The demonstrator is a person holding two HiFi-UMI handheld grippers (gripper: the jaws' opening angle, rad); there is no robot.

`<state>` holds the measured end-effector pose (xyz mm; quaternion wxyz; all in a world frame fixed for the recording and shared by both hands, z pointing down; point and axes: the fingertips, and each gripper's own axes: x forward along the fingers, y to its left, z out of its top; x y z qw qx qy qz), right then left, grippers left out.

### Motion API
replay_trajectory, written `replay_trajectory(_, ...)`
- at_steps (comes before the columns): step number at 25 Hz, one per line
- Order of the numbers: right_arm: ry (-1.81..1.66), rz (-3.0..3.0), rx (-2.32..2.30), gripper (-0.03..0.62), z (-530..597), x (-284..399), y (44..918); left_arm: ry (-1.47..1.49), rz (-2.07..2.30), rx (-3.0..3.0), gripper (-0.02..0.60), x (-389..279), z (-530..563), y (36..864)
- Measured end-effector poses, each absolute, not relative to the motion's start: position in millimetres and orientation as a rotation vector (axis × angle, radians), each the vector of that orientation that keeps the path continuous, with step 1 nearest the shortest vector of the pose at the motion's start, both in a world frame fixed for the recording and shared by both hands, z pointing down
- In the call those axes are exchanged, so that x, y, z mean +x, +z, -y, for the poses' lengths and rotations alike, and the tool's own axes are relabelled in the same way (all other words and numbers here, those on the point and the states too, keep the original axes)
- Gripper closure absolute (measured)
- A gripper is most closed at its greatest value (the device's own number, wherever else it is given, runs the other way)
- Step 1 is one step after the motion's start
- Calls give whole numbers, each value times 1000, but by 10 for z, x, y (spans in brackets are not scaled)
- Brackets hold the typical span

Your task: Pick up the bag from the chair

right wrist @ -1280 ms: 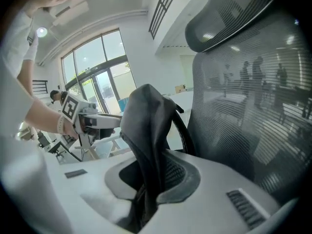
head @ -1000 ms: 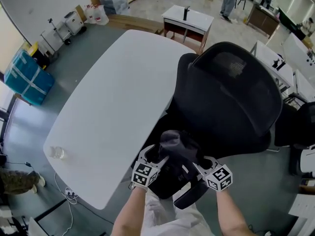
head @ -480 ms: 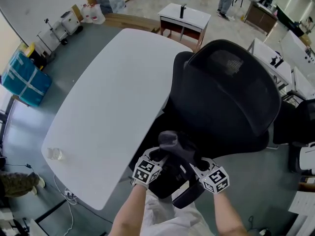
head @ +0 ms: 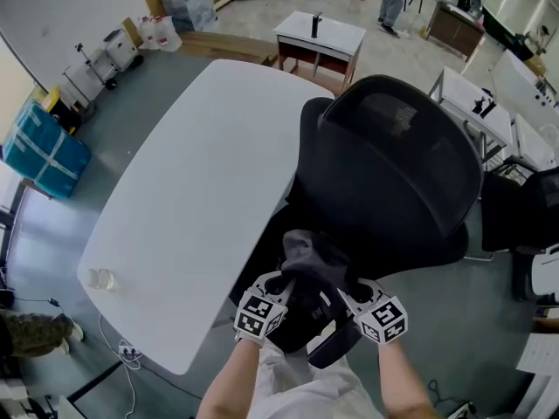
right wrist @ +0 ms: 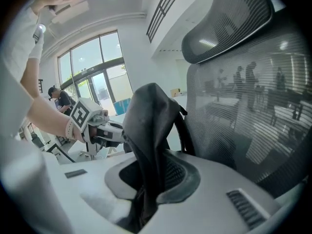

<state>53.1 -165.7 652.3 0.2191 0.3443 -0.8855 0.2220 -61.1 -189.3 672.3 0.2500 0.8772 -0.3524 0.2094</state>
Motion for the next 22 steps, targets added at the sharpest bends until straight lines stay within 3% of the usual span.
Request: replay_trajectory(22,289,2643,1182,543,1906,637,4606,280,1095,2664,546,-554,2155,4587)
